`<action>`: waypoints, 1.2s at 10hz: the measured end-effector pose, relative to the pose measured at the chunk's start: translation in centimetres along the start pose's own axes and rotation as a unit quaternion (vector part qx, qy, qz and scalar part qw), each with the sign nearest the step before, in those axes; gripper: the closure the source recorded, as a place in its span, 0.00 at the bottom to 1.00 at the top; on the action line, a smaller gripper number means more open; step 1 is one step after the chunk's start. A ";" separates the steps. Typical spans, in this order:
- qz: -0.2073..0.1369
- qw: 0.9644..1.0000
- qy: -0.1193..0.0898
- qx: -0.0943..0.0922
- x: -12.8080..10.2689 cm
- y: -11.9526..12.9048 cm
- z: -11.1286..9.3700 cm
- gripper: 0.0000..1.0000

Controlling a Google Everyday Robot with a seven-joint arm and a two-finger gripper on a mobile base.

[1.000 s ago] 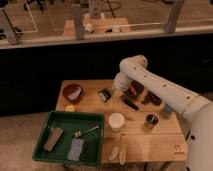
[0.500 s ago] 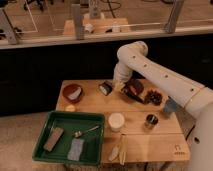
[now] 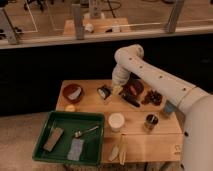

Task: Place brush in table surface

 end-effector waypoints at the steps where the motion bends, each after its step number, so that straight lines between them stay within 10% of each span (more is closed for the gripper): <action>1: 0.002 1.000 -0.001 -0.006 -0.1 0.3 0.9 1.00; 4: 0.025 0.999 0.025 -0.037 0.4 1.8 7.2 0.76; 8: 0.054 0.997 0.041 -0.035 1.7 1.9 8.5 0.37; 12: 0.064 0.997 0.024 -0.023 1.8 1.4 8.5 0.34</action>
